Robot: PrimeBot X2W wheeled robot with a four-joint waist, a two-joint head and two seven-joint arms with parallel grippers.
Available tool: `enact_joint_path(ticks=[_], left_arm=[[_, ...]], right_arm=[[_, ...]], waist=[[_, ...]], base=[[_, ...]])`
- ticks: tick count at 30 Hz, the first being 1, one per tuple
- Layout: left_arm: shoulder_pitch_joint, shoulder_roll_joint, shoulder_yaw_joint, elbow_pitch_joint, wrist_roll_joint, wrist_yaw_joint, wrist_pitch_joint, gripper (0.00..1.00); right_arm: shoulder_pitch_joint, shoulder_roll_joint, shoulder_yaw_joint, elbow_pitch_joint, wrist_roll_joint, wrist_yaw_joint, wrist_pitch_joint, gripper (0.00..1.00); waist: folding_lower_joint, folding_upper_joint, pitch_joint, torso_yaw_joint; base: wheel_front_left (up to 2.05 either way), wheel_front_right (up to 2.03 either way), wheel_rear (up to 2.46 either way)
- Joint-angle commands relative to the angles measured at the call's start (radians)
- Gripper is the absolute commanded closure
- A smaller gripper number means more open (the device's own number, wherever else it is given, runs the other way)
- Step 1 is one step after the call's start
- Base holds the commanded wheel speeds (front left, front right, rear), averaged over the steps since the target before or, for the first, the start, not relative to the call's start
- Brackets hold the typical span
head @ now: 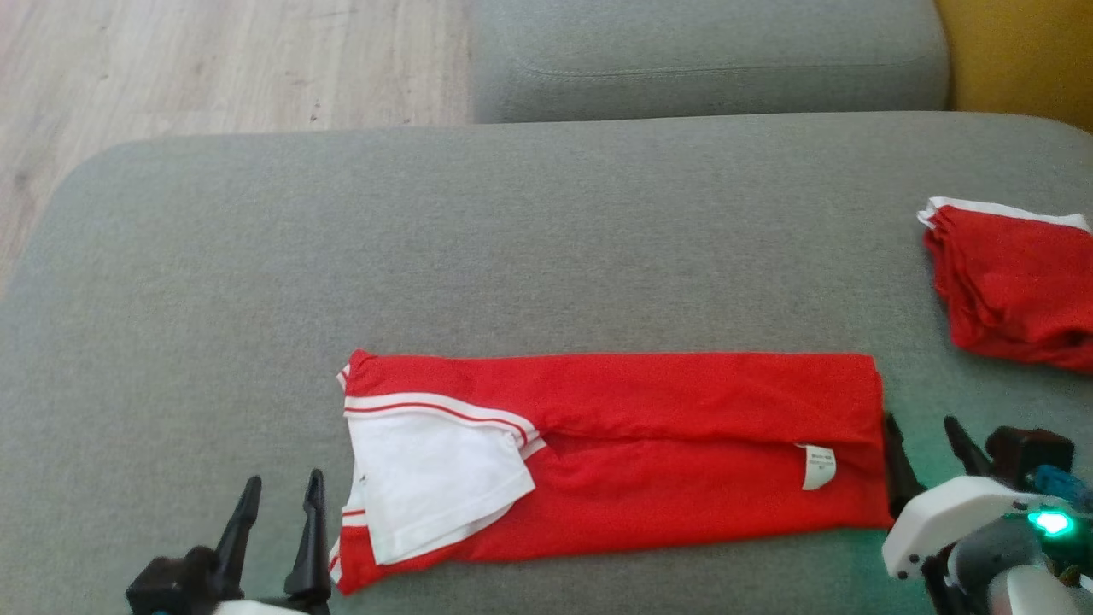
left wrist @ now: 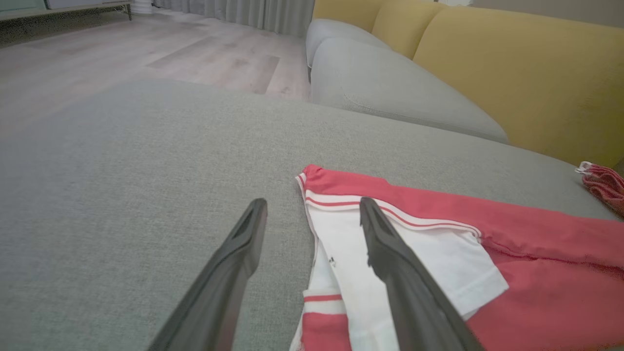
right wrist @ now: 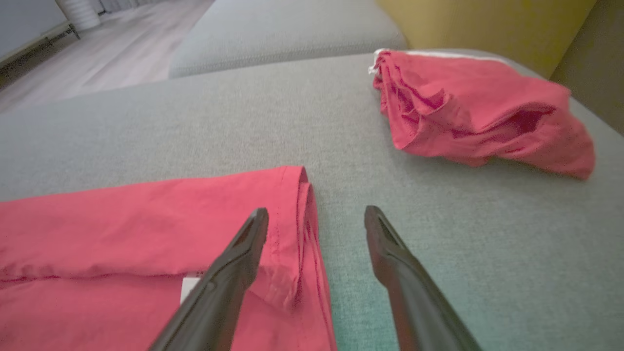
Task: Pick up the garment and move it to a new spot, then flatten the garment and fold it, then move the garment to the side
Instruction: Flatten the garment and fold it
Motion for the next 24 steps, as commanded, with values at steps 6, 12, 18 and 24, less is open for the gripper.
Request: enact_joint_path(ticks=[6, 12, 18, 24], left_arm=[[-0.025, 0.008, 0.051, -0.056, 0.029, 0.029, -0.014, 0.0], [-0.029, 0.01, 0.052, -0.068, 0.036, 0.04, -0.012, 0.0], [-0.032, 0.013, 0.044, -0.076, 0.047, 0.051, -0.007, 0.0], [-0.045, 0.009, 0.039, -0.101, 0.056, 0.068, 0.003, 0.0]], right_arm=[[-0.079, -0.01, 0.013, 0.055, -0.033, 0.007, 0.075, 0.0], [-0.112, -0.033, 0.006, 0.147, -0.034, 0.007, 0.162, 0.0], [-0.128, -0.042, 0.0, 0.204, 0.011, 0.007, 0.251, 0.84], [-0.144, -0.057, -0.021, 0.172, 0.034, 0.007, 0.25, 1.0]], waist=[[0.0, -0.0001, 0.021, 0.042], [0.0, -0.0001, 0.032, 0.07], [0.0, -0.0001, 0.034, 0.084], [0.0, -0.0001, 0.023, 0.064]], base=[[0.0, 0.0, 0.0], [0.0, 0.0, 0.0], [0.0, 0.0, 0.0], [0.0, 0.0, 0.0]])
